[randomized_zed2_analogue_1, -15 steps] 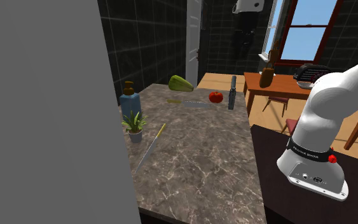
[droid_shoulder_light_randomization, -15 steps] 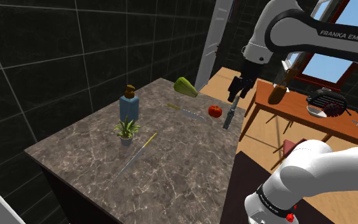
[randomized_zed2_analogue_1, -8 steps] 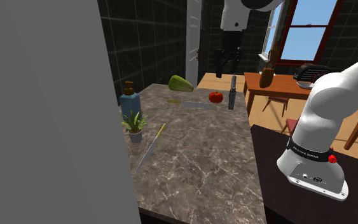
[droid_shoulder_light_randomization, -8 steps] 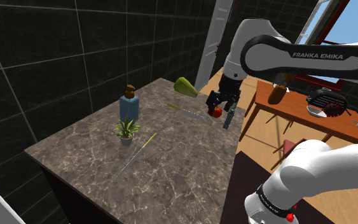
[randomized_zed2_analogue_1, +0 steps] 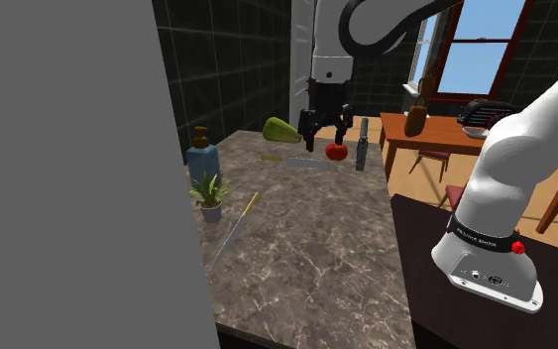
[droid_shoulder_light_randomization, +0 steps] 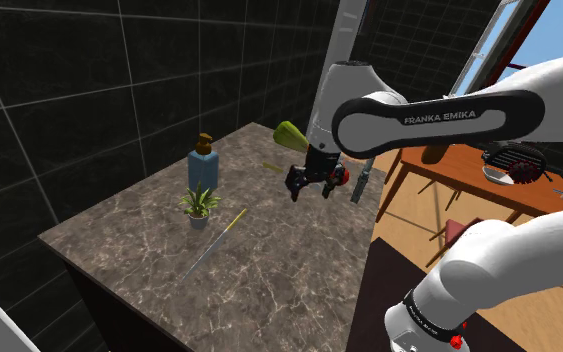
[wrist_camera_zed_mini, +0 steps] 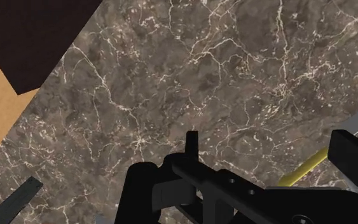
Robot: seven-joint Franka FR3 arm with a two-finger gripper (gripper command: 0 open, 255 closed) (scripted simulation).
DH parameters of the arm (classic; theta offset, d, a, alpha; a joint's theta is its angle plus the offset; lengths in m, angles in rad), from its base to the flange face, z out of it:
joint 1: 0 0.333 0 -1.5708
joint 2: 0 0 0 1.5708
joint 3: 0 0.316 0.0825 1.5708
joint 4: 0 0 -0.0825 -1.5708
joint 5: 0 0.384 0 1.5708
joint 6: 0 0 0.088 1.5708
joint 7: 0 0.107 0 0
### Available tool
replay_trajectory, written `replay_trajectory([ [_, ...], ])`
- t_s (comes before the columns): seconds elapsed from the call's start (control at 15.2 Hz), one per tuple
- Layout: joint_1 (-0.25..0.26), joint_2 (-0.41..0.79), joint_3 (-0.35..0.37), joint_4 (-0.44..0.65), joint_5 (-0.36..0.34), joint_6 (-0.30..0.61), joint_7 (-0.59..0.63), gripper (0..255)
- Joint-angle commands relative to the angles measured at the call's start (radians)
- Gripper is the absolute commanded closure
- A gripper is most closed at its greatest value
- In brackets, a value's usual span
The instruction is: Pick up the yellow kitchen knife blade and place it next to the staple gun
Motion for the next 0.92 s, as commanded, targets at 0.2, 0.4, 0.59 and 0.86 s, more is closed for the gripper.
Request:
replay_trajectory([
  [0.2, -0.043, 0.192, 0.125, 0.057, -0.03, 0.136, 0.226, 0],
  [0.4, -0.076, 0.327, 0.194, 0.111, -0.094, 0.205, 0.382, 0],
  [0.59, -0.101, 0.476, 0.245, 0.18, -0.2, 0.258, 0.557, 0],
  [0.86, -0.08, 0.685, 0.247, 0.296, -0.376, 0.292, 0.8, 0],
])
